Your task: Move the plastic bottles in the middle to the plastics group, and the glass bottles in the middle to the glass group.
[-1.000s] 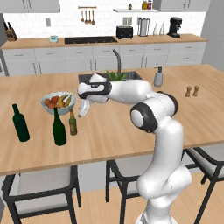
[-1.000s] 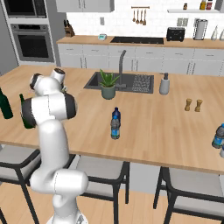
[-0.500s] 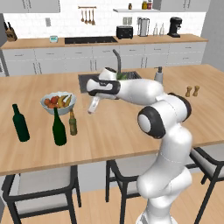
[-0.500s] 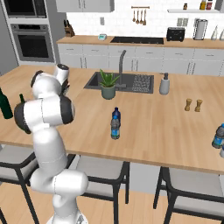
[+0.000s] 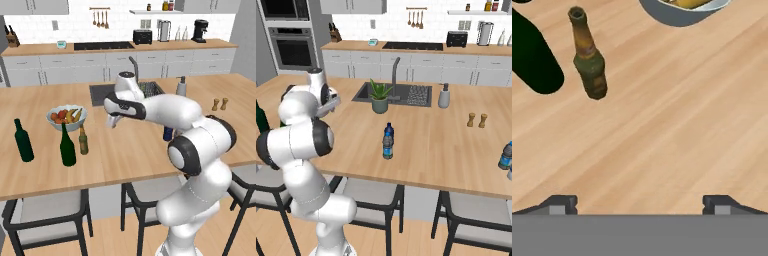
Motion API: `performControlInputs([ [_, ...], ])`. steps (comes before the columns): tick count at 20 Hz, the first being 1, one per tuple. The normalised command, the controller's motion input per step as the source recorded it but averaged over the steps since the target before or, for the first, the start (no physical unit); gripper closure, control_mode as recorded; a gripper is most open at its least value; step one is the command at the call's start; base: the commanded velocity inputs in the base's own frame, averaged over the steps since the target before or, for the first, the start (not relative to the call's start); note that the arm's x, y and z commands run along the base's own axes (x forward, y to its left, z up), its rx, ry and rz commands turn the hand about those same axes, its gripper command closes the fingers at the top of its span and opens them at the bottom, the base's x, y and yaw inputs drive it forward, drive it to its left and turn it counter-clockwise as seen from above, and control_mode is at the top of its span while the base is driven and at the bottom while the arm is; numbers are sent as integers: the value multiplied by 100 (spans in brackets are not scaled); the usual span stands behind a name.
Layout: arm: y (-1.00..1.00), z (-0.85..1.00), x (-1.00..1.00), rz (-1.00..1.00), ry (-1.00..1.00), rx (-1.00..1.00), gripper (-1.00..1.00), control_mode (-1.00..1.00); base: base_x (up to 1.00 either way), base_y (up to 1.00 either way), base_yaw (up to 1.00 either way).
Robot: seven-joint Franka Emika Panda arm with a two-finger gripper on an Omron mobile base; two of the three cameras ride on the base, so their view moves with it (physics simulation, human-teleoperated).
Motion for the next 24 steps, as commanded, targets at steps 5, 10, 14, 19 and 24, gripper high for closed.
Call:
performControlInputs([
  [5,-70,44,-27,-46,2,-11,-100,-100,0,0,0],
  [10,-76,10,-38,-53,0,-1,-100,-100,0,0,0],
  [14,-84,0,-42,-52,0,0,-100,-100,0,0,0],
  [19,-95,0,-42,-48,0,0,-100,-100,0,0,0],
  [24,-100,0,-30,-44,0,3,-100,-100,0,0,0],
])
